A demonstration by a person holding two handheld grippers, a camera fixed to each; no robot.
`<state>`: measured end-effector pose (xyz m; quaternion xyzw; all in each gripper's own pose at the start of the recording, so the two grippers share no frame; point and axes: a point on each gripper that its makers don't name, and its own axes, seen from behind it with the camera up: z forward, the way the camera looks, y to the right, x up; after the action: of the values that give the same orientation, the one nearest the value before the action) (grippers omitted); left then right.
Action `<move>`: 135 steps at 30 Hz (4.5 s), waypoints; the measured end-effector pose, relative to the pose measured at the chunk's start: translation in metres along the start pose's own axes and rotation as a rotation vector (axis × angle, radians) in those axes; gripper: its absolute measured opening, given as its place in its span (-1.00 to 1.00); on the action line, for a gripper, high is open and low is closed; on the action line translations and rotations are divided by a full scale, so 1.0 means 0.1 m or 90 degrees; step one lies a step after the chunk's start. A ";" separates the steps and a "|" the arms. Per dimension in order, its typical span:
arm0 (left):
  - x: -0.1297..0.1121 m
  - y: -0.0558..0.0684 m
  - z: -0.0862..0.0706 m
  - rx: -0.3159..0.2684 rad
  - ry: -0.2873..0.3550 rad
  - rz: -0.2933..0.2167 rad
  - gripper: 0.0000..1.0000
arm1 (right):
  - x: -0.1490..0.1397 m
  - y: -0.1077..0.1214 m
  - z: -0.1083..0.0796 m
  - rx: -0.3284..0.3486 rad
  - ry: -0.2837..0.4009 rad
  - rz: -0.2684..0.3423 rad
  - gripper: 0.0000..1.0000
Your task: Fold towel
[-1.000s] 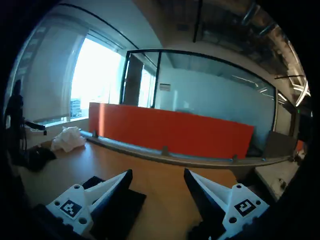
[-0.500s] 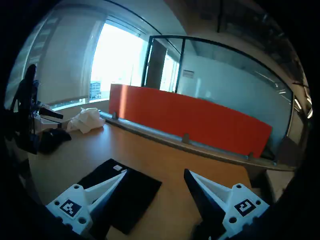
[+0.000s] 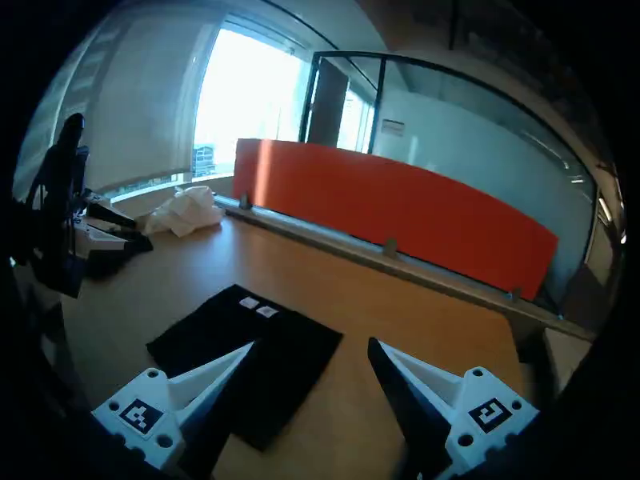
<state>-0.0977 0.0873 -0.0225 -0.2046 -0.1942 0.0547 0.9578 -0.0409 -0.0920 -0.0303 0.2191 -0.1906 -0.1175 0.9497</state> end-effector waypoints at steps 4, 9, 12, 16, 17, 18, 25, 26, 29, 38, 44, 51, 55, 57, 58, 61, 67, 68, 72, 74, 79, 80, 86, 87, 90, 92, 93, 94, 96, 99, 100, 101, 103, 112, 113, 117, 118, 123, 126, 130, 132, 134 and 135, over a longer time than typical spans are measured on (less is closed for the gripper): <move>-0.20 0.06 0.06 -0.006 -0.023 0.007 0.88 | -0.21 -0.05 0.06 0.007 -0.018 -0.003 1.00; -0.44 0.16 0.15 -0.018 -0.050 0.016 0.87 | -0.47 -0.15 0.15 0.021 -0.043 0.002 1.00; -0.61 0.22 0.21 -0.027 -0.069 0.016 0.87 | -0.63 -0.20 0.21 0.026 -0.059 0.003 1.00; -0.83 0.29 0.28 -0.037 -0.093 0.019 0.87 | -0.85 -0.27 0.27 0.034 -0.082 0.001 1.00; -0.88 0.30 0.30 -0.039 -0.098 0.021 0.87 | -0.90 -0.29 0.29 0.036 -0.087 0.000 1.00; -0.93 0.32 0.32 -0.040 -0.104 0.022 0.87 | -0.95 -0.31 0.30 0.039 -0.092 0.000 1.00; -1.26 0.42 0.42 -0.059 -0.145 0.039 0.87 | -1.27 -0.42 0.37 0.052 -0.132 -0.008 1.00; -1.30 0.43 0.43 -0.062 -0.150 0.039 0.87 | -1.31 -0.44 0.38 0.055 -0.137 -0.009 1.00; -1.43 0.47 0.46 -0.070 -0.168 0.040 0.87 | -1.43 -0.50 0.39 0.065 -0.153 -0.007 1.00; -1.77 0.57 0.52 -0.084 -0.210 0.038 0.87 | -1.74 -0.64 0.42 0.088 -0.190 -0.004 1.00; -1.87 0.59 0.55 -0.089 -0.224 0.038 0.87 | -1.89 -0.68 0.43 0.098 -0.207 -0.017 1.00; -1.98 0.62 0.58 -0.094 -0.241 0.041 0.87 | -2.06 -0.72 0.43 0.110 -0.232 -0.030 0.87; -2.05 0.64 0.57 -0.094 -0.257 0.039 0.85 | -2.15 -0.75 0.41 0.122 -0.249 -0.027 0.71; -2.09 0.64 0.57 -0.093 -0.265 0.036 0.81 | -2.18 -0.76 0.41 0.127 -0.255 -0.023 0.65; -2.10 0.64 0.57 -0.091 -0.267 0.034 0.78 | -2.18 -0.76 0.41 0.127 -0.256 -0.021 0.59; -2.11 0.63 0.56 -0.085 -0.270 0.030 0.62 | -2.20 -0.76 0.42 0.128 -0.259 -0.018 0.45; -2.13 0.58 0.56 -0.071 -0.274 0.039 0.36 | -2.25 -0.79 0.42 0.139 -0.269 -0.012 0.17; -2.13 0.58 0.57 -0.069 -0.273 0.042 0.33 | -2.25 -0.80 0.42 0.142 -0.269 -0.008 0.11; -2.13 0.57 0.56 -0.064 -0.272 0.051 0.28 | -2.25 -0.82 0.40 0.154 -0.272 0.007 -0.21; -2.13 0.57 0.56 -0.063 -0.273 0.049 0.26 | -2.26 -0.83 0.40 0.157 -0.273 0.005 -0.30; -2.13 0.58 0.57 -0.061 -0.275 0.050 -0.01 | -2.26 -0.86 0.39 0.166 -0.273 -0.005 -0.52; -2.13 0.59 0.58 -0.062 -0.275 0.051 -0.08 | -2.26 -0.86 0.39 0.167 -0.274 -0.006 -0.54; -2.13 0.59 0.58 -0.052 -0.279 0.050 -0.62 | -2.25 -0.86 0.39 0.165 -0.279 0.000 -0.61; -2.13 0.59 0.58 -0.050 -0.280 0.050 -0.66 | -2.25 -0.86 0.40 0.165 -0.280 0.002 -0.62; -2.13 0.60 0.57 -0.047 -0.280 0.054 -0.77 | -2.23 -0.85 0.40 0.161 -0.278 0.006 -0.64; -2.13 0.61 0.57 -0.044 -0.282 0.052 -0.79 | -2.22 -0.85 0.40 0.160 -0.275 0.008 -0.65; -2.13 0.61 0.57 -0.043 -0.283 0.051 -0.80 | -2.21 -0.85 0.39 0.159 -0.273 0.009 -0.66; -2.12 0.61 0.57 -0.042 -0.283 0.048 -0.81 | -2.20 -0.85 0.39 0.159 -0.273 0.010 -0.66; -2.12 0.62 0.57 -0.040 -0.284 0.041 -0.81 | -2.19 -0.85 0.38 0.158 -0.272 0.011 -0.66; -2.12 0.63 0.56 -0.040 -0.284 0.033 -0.81 | -2.19 -0.85 0.37 0.157 -0.270 0.015 -0.66; -2.12 0.63 0.56 -0.041 -0.284 0.033 -0.81 | -2.18 -0.84 0.37 0.156 -0.269 0.016 -0.66; -2.12 0.63 0.55 -0.042 -0.283 0.033 -0.81 | -2.18 -0.84 0.37 0.156 -0.269 0.017 -0.66; -2.11 0.64 0.55 -0.044 -0.283 0.034 -0.81 | -2.18 -0.83 0.36 0.155 -0.269 0.018 -0.67; -2.12 0.67 0.55 -0.043 -0.282 0.032 -0.81 | -2.27 -0.81 0.36 0.155 -0.285 0.009 -0.67; -2.12 0.67 0.55 -0.044 -0.282 0.030 -0.81 | -2.27 -0.81 0.36 0.157 -0.286 0.008 -0.67; -2.12 0.67 0.55 -0.044 -0.284 0.024 -0.81 | -2.27 -0.82 0.34 0.169 -0.290 0.005 -0.67; -2.11 0.68 0.54 -0.044 -0.284 0.024 -0.82 | -2.25 -0.82 0.34 0.170 -0.289 0.004 -0.67; -2.00 0.69 0.50 -0.042 -0.277 0.020 -0.82 | -2.12 -0.80 0.31 0.172 -0.276 -0.002 -0.67; -1.89 0.69 0.46 -0.041 -0.271 0.009 -0.82 | -1.99 -0.79 0.28 0.172 -0.264 -0.002 -0.67; -1.76 0.69 0.39 -0.039 -0.269 -0.004 -0.82 | -1.81 -0.77 0.22 0.170 -0.248 0.004 -0.67; -1.71 0.68 0.36 -0.038 -0.269 -0.008 -0.82 | -1.73 -0.77 0.19 0.171 -0.242 0.007 -0.67; -1.66 0.69 0.31 -0.039 -0.270 -0.010 -0.83 | -1.65 -0.78 0.15 0.173 -0.237 0.008 -0.67; -1.64 0.70 0.29 -0.040 -0.271 -0.011 -0.83 | -1.62 -0.78 0.13 0.174 -0.234 0.008 -0.67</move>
<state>-0.2615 0.1317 -0.0840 -0.2165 -0.3951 0.0821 0.8890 -0.2027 -0.1156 -0.1058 0.3192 -0.3760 -0.1223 0.8613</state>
